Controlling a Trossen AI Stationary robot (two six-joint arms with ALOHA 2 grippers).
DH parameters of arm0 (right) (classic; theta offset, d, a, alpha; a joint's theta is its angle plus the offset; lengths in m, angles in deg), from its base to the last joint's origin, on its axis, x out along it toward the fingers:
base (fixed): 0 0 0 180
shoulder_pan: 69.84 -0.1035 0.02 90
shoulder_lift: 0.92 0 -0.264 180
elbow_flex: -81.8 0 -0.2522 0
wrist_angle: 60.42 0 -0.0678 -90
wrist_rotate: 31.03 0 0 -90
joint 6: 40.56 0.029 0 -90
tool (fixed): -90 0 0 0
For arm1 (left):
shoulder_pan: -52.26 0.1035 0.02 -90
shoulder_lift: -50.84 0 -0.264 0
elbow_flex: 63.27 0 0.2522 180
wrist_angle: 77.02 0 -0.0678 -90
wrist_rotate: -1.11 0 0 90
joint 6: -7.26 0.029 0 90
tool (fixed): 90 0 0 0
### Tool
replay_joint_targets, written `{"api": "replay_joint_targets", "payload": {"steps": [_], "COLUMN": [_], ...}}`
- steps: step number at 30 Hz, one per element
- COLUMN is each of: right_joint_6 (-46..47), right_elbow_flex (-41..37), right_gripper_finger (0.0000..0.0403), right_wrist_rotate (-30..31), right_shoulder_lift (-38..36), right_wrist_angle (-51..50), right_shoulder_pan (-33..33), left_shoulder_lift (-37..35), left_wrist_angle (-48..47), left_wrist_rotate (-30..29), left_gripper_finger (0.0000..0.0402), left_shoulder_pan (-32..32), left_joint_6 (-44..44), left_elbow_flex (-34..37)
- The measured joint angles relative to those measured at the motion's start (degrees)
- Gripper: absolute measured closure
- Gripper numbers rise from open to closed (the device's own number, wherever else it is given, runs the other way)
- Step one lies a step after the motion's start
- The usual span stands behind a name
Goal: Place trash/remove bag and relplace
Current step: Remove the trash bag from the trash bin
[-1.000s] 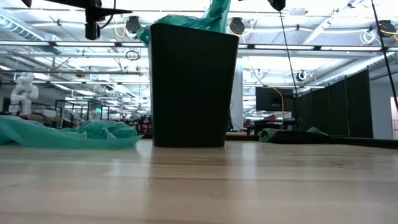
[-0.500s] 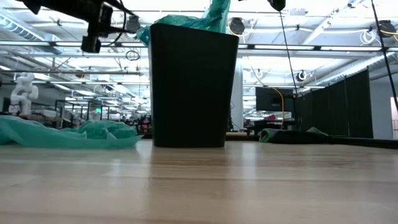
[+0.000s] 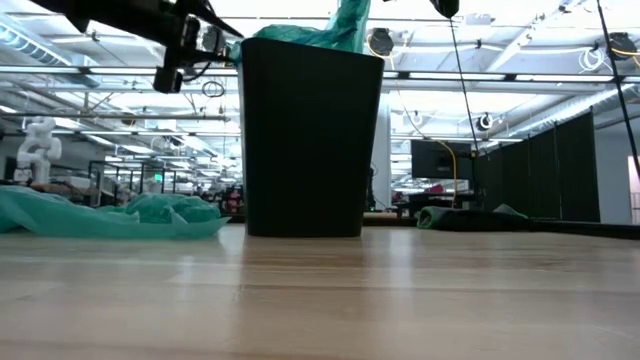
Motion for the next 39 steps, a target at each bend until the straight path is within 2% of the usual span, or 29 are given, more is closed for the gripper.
{"api": "replay_joint_targets", "payload": {"steps": [4, 11, 17, 23, 26, 30, 36, 39], "right_joint_6": [0.61, 0.63, 0.63, 0.63, 0.6, 0.57, 0.18, -0.33], "right_elbow_flex": [0.0, 0.0, 0.0, 0.0, 0.0, 0.0, 0.0, 0.0], "right_gripper_finger": [0.0332, 0.0332, 0.0332, 0.0332, 0.0332, 0.0332, 0.0332, 0.0332], "right_wrist_rotate": [0.0, 0.0, 0.0, -0.01, -0.02, 0.0, 0.0, -0.01], "right_shoulder_lift": [0.0, 0.0, 0.0, 0.0, 0.13, 0.46, 1.32, 1.83], "right_wrist_angle": [0.13, 0.13, 0.13, 0.28, 0.74, 1.33, 3.1, 5.11], "right_shoulder_pan": [-0.01, 0.0, -0.01, 0.0, 0.0, 0.0, 0.01, 0.01], "left_shoulder_lift": [1.3, 1.75, 2.9, 4.81, 5.67, 6.1, 6.08, 6.08], "left_wrist_angle": [0.69, 10.58, 7.49, 9.49, 11.92, 17.44, 28.96, 30.66], "left_wrist_rotate": [-0.1, -3.82, -3.21, -2.97, -2.46, -2.18, -1.31, -0.87], "left_gripper_finger": [0.0245, 0.0245, 0.026, 0.0283, 0.0309, 0.0384, 0.04, 0.04], "left_shoulder_pan": [-0.04, 0.0, 0.8, 0.95, 1.34, 1.4, 1.4, 1.4], "left_joint_6": [-4.0, -2.46, -2.92, -2.93, -2.87, -1.02, -1.23, -1.18], "left_elbow_flex": [0.0, -0.03, -0.04, -0.04, -0.04, -0.02, -0.03, -1.62]}}
